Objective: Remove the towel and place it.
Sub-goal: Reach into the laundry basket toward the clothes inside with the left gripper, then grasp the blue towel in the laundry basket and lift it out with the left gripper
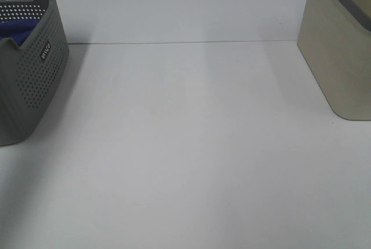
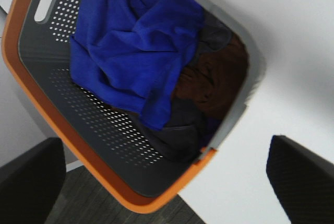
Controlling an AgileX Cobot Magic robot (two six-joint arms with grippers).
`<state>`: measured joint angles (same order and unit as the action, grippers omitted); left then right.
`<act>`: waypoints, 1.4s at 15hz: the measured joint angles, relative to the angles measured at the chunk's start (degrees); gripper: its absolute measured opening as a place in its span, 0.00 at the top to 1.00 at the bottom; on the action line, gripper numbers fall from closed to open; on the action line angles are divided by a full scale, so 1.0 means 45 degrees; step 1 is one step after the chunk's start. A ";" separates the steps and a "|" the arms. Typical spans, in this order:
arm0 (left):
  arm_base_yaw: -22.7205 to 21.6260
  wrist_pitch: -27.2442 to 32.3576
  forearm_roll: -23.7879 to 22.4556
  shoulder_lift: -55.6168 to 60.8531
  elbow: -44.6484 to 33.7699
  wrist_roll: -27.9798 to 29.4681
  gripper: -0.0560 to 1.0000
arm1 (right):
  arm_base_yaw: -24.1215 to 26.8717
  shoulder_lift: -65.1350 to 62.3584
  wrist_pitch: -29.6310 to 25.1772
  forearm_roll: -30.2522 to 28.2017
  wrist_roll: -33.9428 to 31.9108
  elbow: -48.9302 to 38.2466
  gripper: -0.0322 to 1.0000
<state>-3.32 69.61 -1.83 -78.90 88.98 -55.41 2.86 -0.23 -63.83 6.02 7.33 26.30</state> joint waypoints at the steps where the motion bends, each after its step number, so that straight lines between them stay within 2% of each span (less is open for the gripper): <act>1: 0.0000 -0.0013 -0.1082 -0.2037 0.1859 -0.0407 0.01 | 0.0000 0.0000 0.0000 0.0000 0.0000 0.0000 0.28; 4: 0.0000 -0.0038 -0.2597 -0.4545 0.3119 -0.0726 0.01 | 0.0000 0.0000 0.0000 0.0000 0.0000 0.0000 0.28; 7: -0.0382 -0.0051 -0.3030 -0.5997 0.3158 -0.1184 0.01 | 0.0000 0.0000 0.0000 0.0000 0.0000 0.0000 0.28; 10: -0.0993 -0.0051 -0.3056 -0.7028 0.3158 -0.1617 0.01 | 0.0000 0.0000 0.0000 0.0000 0.0000 0.0000 0.28; 16: -0.1031 -0.0064 -0.3018 -0.8696 0.3170 -0.1681 0.01 | 0.0000 0.0000 0.0000 0.0000 0.0000 0.0000 0.28; 19: -0.1031 -0.0484 -0.3005 -0.9906 0.3209 -0.1681 0.01 | 0.0000 0.0000 0.0000 0.0000 0.0000 0.0000 0.28; 21: -0.1031 -0.0598 -0.3005 -1.0364 0.3221 -0.1681 0.04 | 0.0000 0.0000 0.0000 0.0000 0.0000 0.0000 0.28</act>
<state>-7.96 66.92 -15.36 -125.54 103.48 -62.97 2.86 -0.23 -63.83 6.02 7.33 26.30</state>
